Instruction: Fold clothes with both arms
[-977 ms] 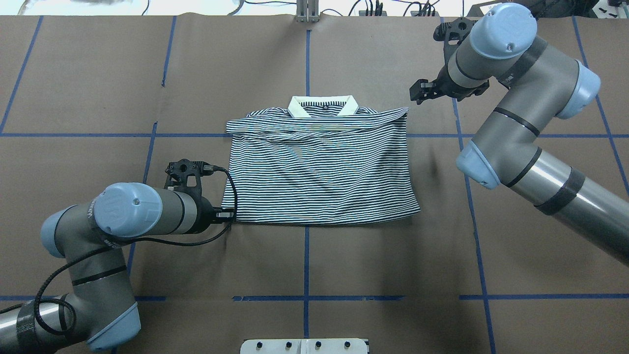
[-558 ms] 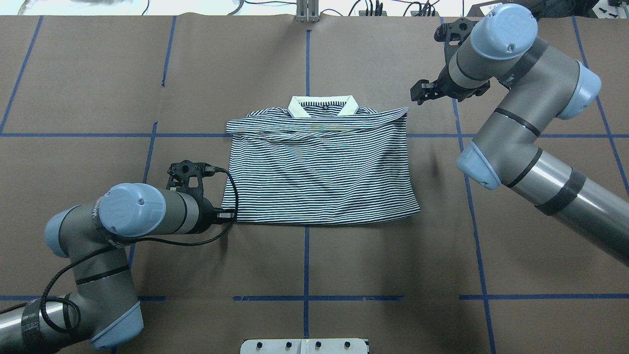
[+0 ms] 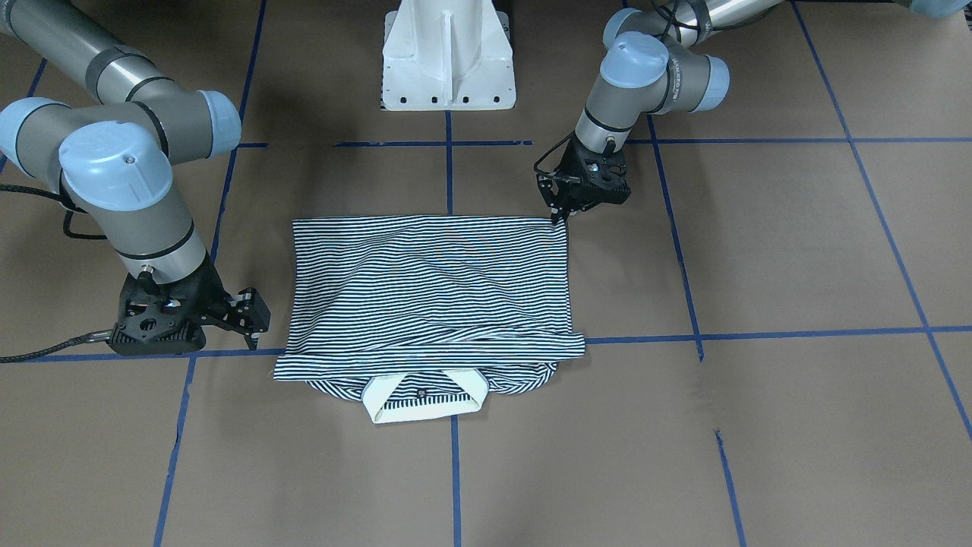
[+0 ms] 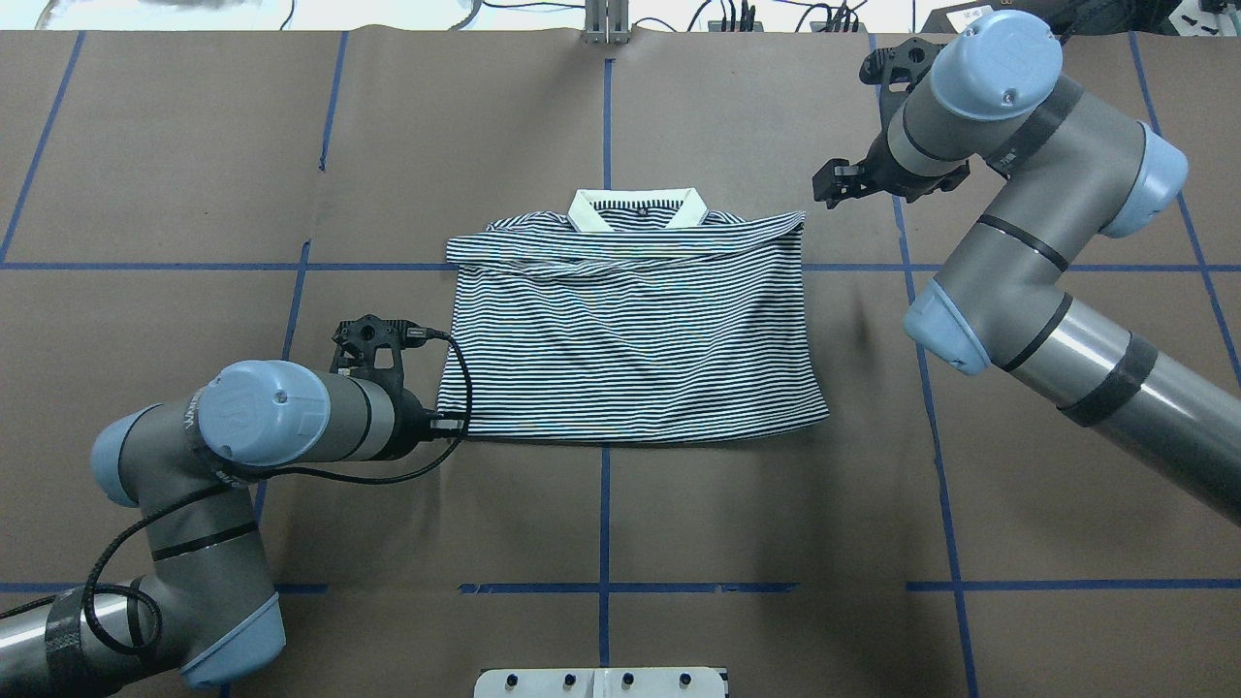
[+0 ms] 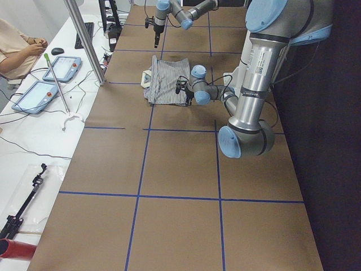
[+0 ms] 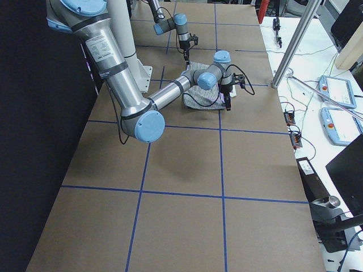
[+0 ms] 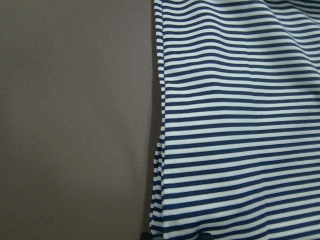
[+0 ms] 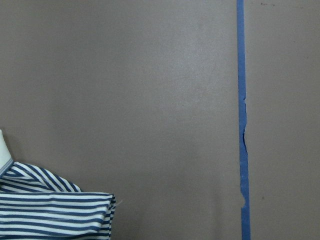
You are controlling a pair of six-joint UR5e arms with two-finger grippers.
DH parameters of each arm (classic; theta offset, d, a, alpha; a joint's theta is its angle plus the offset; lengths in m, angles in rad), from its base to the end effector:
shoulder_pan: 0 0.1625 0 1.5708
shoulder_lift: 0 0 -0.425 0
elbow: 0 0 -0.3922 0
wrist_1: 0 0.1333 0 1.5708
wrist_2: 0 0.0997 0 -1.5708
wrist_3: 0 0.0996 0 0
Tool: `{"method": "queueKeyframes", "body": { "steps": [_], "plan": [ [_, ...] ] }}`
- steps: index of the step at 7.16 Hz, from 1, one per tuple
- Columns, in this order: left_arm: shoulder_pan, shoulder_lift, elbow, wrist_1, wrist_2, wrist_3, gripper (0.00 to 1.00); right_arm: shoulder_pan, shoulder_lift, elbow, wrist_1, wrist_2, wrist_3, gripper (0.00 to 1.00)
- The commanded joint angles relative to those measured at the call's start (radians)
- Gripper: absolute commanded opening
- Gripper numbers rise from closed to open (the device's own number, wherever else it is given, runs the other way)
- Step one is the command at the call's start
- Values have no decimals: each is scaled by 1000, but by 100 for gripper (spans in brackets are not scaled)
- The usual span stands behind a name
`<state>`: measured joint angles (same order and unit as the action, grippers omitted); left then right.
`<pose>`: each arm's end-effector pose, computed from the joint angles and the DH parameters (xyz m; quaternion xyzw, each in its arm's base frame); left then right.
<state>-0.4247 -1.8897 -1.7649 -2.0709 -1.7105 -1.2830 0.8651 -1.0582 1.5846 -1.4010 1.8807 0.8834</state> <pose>0.5079 -0.3608 0.3412 0.1116 0.4749 -0.0259 0.8726 -0.3658 -0.5881 0.3447 0.1326 -0.3421 0.0300 0.9298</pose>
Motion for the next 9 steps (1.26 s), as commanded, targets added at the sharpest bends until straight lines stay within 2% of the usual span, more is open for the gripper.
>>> {"method": "queueKeyframes", "body": {
  "steps": [1,3,5,7,8,9],
  "plan": [
    [-26,1,-4,0,2,34,0,0,0,-2,-1,-2,2,100],
    [-106,1,13,2,0,175,0,-2,0,-2,-1,-5,5,100],
    [-248,-15,115,-8,-4,346,0,-2,-2,-3,-1,-5,5,100],
    [-362,-186,326,-26,-4,409,0,-2,-2,-2,-1,-5,8,100],
    [-390,-281,482,-97,11,410,0,-2,-2,-2,-1,-6,8,100],
    [-394,-349,665,-230,79,415,0,-2,0,0,-1,-6,17,100]
  ]
}}
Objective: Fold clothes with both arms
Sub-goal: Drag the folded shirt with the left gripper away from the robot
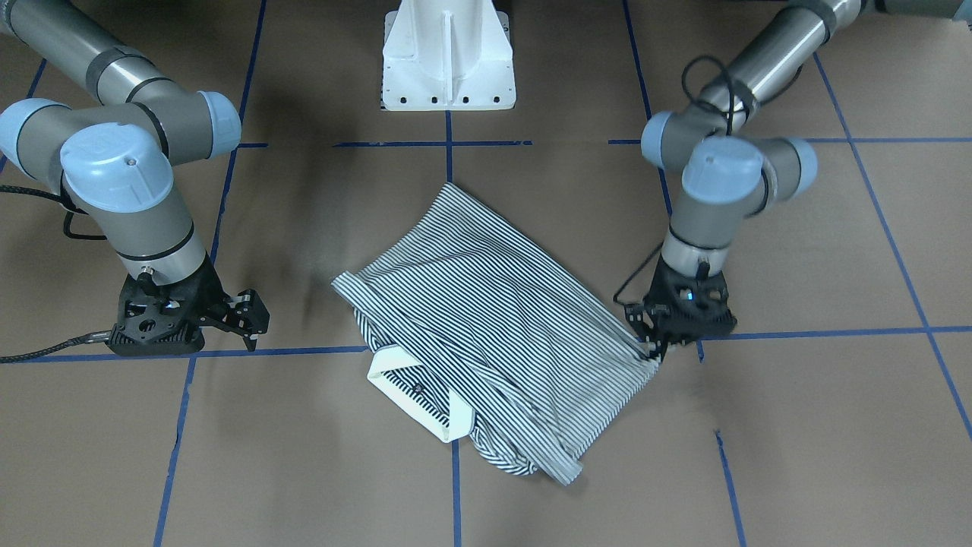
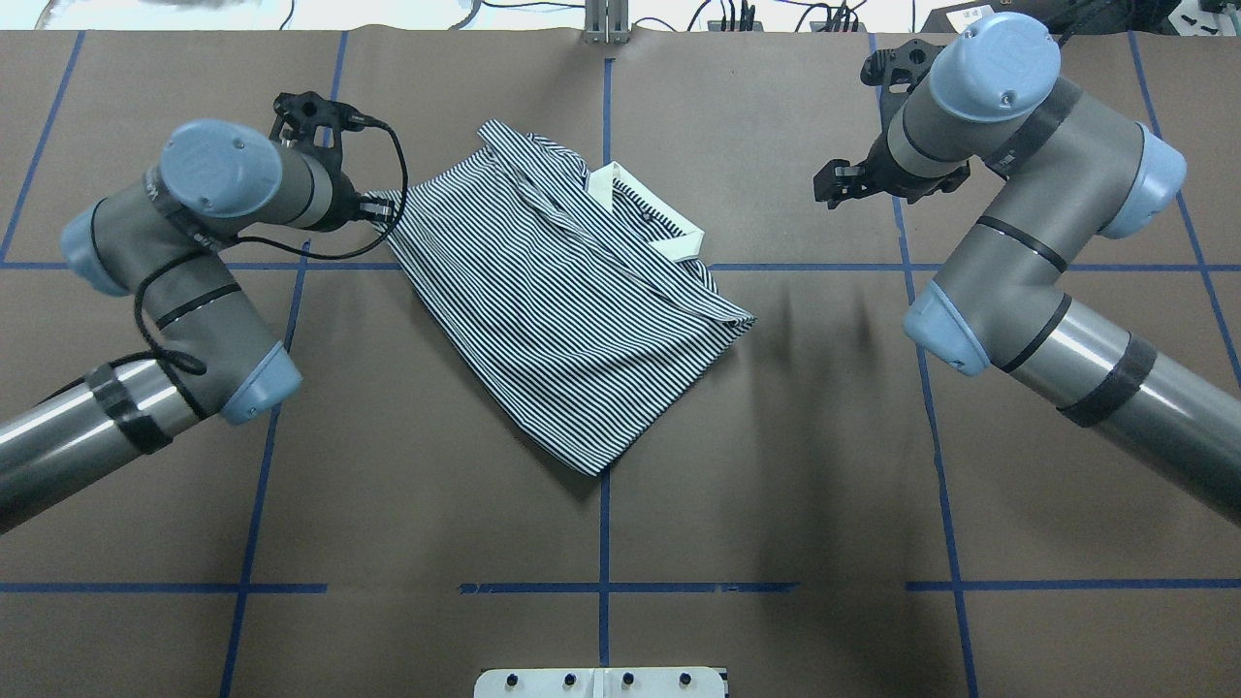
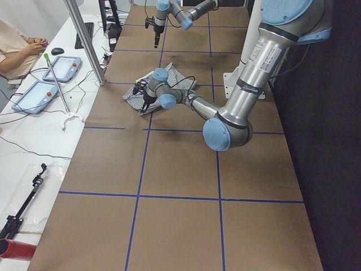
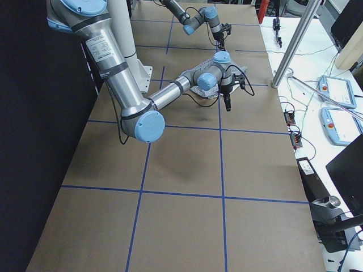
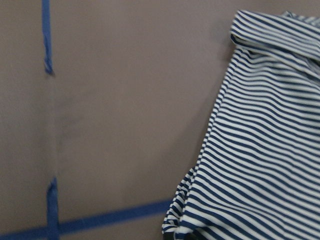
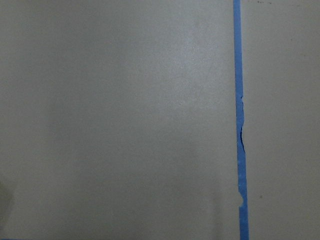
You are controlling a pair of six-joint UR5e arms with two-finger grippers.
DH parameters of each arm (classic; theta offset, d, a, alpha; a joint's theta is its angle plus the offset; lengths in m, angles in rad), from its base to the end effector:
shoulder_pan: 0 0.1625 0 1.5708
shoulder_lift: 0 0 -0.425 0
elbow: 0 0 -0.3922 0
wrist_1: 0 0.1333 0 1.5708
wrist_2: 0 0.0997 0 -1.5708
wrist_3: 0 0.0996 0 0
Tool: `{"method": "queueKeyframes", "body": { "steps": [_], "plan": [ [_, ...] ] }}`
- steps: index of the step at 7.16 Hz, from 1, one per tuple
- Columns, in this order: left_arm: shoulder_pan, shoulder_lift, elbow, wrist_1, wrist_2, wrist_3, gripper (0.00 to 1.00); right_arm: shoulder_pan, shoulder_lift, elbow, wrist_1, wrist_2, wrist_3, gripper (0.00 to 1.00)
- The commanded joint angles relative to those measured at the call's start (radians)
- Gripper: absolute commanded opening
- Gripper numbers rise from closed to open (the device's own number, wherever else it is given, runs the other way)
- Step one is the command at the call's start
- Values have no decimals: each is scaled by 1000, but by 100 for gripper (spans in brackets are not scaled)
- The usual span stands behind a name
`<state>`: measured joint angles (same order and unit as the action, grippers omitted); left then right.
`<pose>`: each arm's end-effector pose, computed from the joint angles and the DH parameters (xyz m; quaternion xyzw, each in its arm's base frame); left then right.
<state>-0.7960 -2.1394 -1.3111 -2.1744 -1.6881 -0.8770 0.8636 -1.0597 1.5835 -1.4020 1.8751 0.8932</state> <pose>0.4320 -0.6151 0.3830 0.2595 0.3590 -0.0200 0.8963 -0.3663 -0.5879 0.3465 0.1314 -0.3400 0.0351 0.9305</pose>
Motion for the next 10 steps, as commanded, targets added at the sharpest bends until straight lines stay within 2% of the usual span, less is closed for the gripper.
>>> {"method": "queueKeyframes", "body": {
  "steps": [1,3,4,5,6,7,8,9,10],
  "plan": [
    [-38,-126,305,-193,65,42,0,2,-12,21,0,-1,10,100],
    [-90,-97,300,-208,61,140,0,-14,-13,44,0,-2,57,100],
    [-95,-56,282,-244,59,153,99,-43,-5,46,2,-11,132,100],
    [-97,-22,226,-270,53,155,100,-70,19,43,2,-36,207,98],
    [-123,-14,210,-271,-26,155,100,-119,64,20,3,-101,305,87],
    [-143,1,205,-280,-104,168,100,-152,137,-73,85,-143,420,73],
    [-144,12,184,-280,-108,197,100,-182,224,-235,238,-178,522,63],
    [-143,18,181,-280,-108,197,100,-219,318,-389,335,-248,623,55],
    [-143,19,181,-280,-108,197,100,-242,402,-484,353,-298,691,55]
  ]
}}
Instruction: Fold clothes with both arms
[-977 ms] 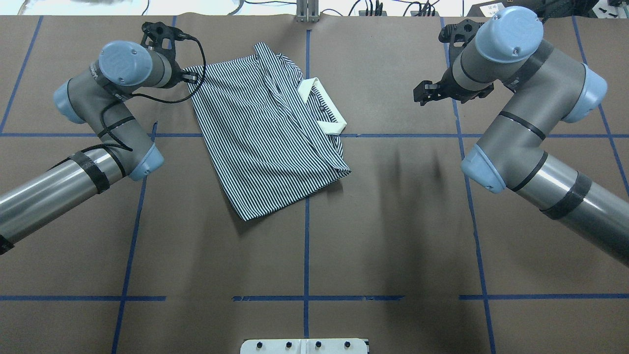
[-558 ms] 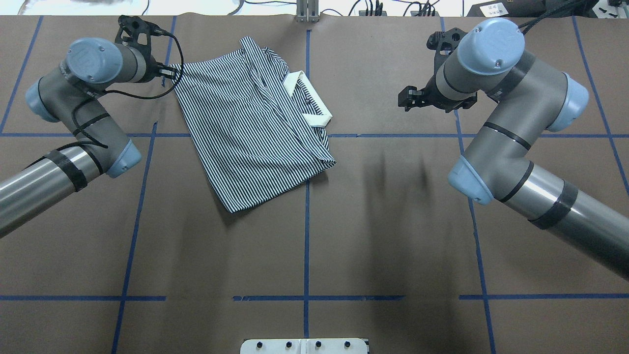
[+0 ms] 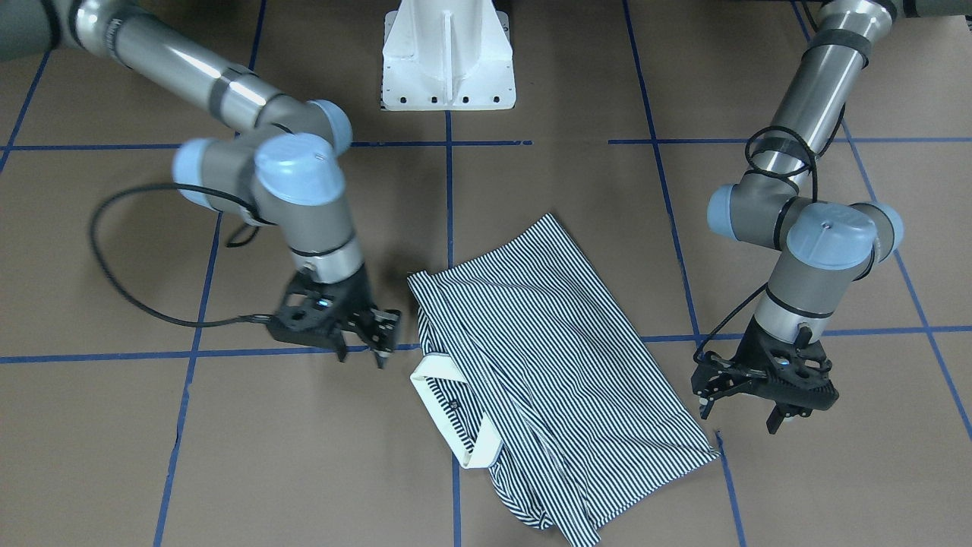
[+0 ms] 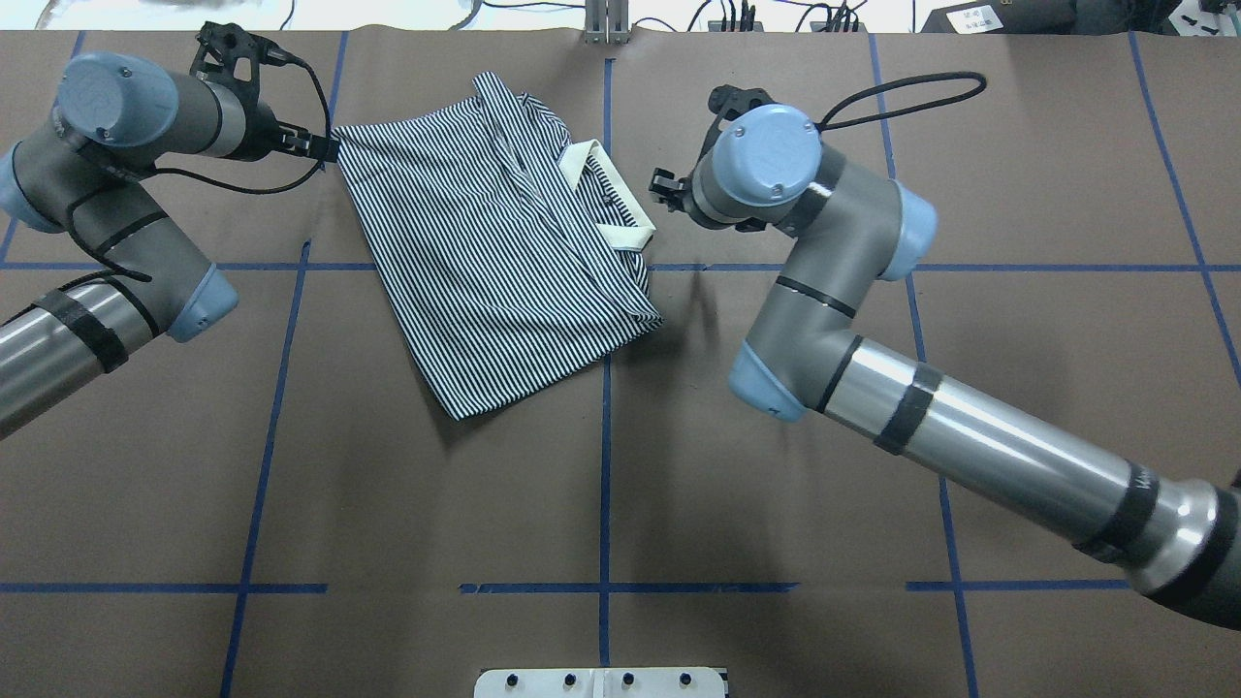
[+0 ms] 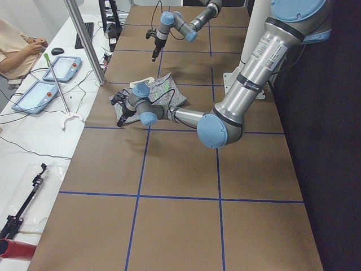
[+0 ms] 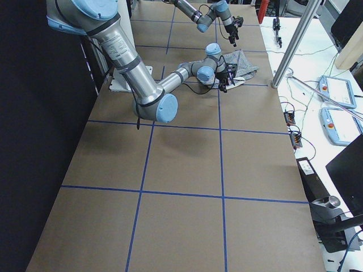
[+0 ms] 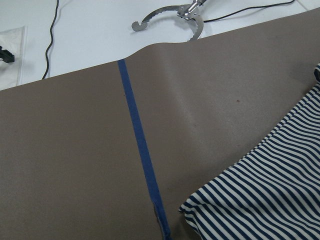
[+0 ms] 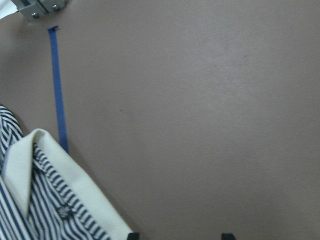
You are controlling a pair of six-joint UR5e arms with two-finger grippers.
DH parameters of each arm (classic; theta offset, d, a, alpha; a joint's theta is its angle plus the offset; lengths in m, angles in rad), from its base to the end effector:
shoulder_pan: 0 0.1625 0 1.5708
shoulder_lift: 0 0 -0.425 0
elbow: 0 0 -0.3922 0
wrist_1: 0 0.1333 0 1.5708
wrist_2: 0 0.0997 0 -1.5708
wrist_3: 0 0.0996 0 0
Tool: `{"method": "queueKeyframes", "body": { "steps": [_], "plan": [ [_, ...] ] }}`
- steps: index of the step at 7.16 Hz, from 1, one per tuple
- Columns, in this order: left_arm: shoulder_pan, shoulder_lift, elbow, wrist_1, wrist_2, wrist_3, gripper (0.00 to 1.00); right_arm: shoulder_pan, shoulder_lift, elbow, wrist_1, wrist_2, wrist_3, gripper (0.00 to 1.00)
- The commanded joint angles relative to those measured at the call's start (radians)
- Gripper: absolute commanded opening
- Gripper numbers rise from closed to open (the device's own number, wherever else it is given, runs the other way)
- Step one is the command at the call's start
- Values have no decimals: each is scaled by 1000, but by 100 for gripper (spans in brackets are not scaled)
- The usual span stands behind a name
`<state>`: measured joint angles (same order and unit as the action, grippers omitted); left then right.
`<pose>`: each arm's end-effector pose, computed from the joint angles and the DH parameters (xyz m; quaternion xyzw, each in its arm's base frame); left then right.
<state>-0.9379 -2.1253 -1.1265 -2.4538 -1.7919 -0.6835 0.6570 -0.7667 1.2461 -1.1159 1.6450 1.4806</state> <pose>0.3534 -0.6702 0.4502 0.3153 0.3664 0.0304 0.8749 -0.5512 -0.5842 0.2553 0.1334 -0.4311 0.2335 0.8613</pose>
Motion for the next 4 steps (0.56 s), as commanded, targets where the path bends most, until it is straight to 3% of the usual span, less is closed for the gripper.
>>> {"method": "queueKeyframes", "body": {
  "steps": [1,4],
  "plan": [
    [-1,5,-4,-1,-4,2,100,-49,133,-172,67,-85,145,55],
    [1,7,-4,-1,-4,-5,100,-65,130,-198,62,-116,148,55]
  ]
}}
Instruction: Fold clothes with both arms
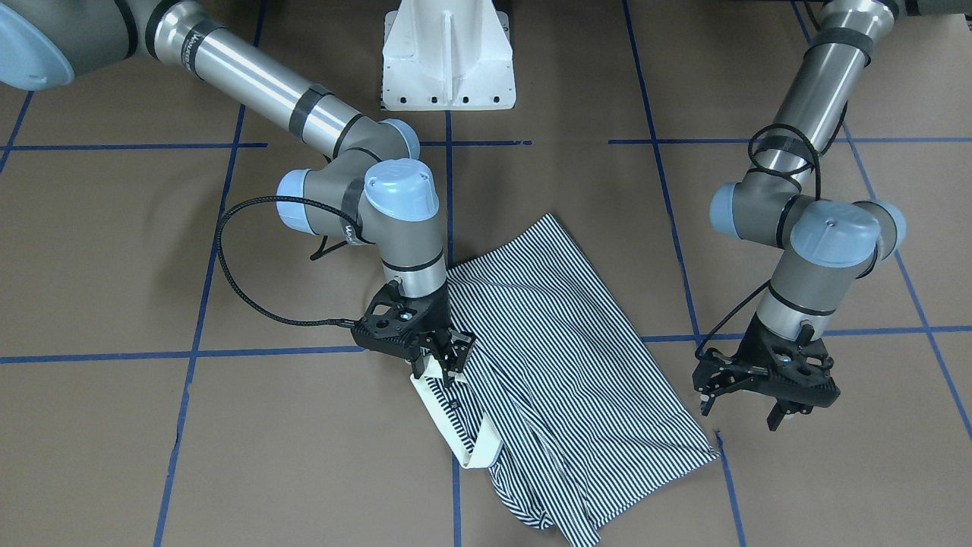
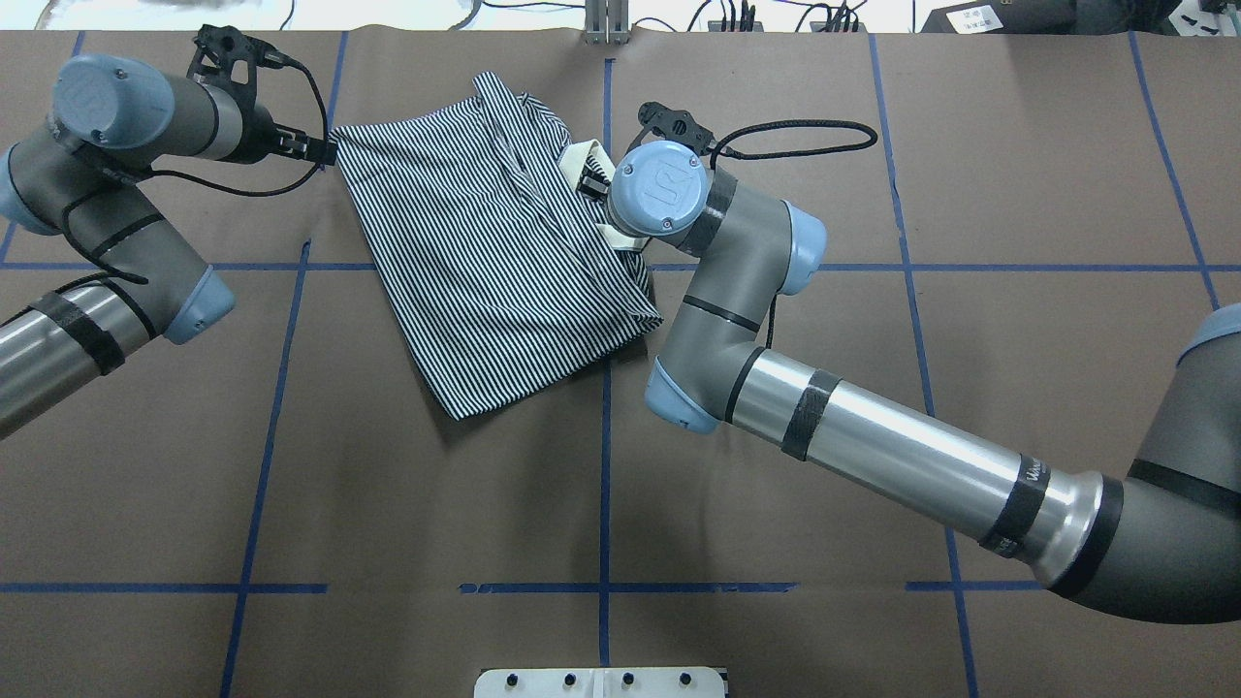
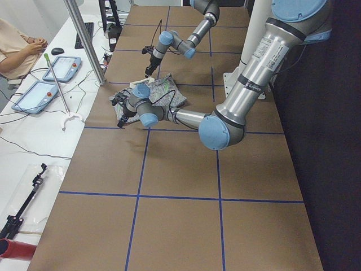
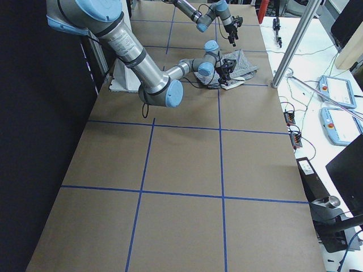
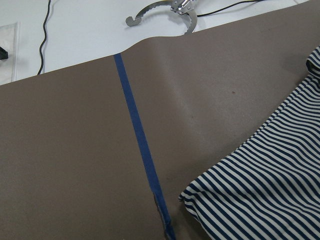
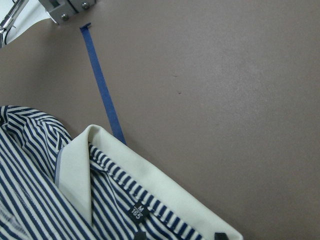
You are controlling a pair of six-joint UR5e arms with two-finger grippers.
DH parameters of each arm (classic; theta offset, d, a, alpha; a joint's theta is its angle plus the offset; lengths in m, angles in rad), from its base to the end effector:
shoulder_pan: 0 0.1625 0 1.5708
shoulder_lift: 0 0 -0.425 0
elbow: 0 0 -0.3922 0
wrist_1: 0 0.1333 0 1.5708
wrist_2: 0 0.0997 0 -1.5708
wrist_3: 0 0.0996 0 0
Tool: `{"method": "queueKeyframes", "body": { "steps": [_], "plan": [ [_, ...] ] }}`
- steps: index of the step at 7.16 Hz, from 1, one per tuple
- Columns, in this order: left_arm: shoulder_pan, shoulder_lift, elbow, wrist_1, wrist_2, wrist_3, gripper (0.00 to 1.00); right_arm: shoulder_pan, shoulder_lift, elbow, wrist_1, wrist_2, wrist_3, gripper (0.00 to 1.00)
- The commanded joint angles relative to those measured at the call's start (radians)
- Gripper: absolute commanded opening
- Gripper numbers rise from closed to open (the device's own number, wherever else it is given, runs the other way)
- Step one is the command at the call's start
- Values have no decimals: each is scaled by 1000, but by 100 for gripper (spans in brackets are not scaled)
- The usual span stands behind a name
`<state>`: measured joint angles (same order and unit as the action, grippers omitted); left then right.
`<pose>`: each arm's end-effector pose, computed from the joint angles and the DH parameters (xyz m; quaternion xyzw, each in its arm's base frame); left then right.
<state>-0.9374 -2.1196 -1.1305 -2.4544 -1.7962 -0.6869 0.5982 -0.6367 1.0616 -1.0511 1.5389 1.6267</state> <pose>0.3529 -0.6681 0.4522 0.3129 0.3681 0.0301 0.8750 -0.6157 -0.5848 0.2311 0.1355 -0.4345 0.2929 0.8409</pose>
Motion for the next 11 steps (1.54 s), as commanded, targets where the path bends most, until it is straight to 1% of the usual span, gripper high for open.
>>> {"method": "queueKeyframes", "body": {
  "steps": [1,3,8,9,10,11],
  "plan": [
    [0,0,0,0,0,-3,100,-6,-1,-17,-12,-10,-7,55],
    [2,0,0,0,1,-3,100,-6,-1,-14,-33,-10,-57,57],
    [3,0,-2,0,3,-5,100,-9,-9,-11,-37,-8,-57,57],
    [3,0,0,0,3,-5,100,-9,-6,-9,-38,-10,-48,38],
    [3,0,-2,0,3,-5,100,-9,-8,-8,-40,-10,-47,0],
    [3,0,-2,-2,3,-8,100,-8,-8,-5,-46,-8,-51,0]
  ]
}}
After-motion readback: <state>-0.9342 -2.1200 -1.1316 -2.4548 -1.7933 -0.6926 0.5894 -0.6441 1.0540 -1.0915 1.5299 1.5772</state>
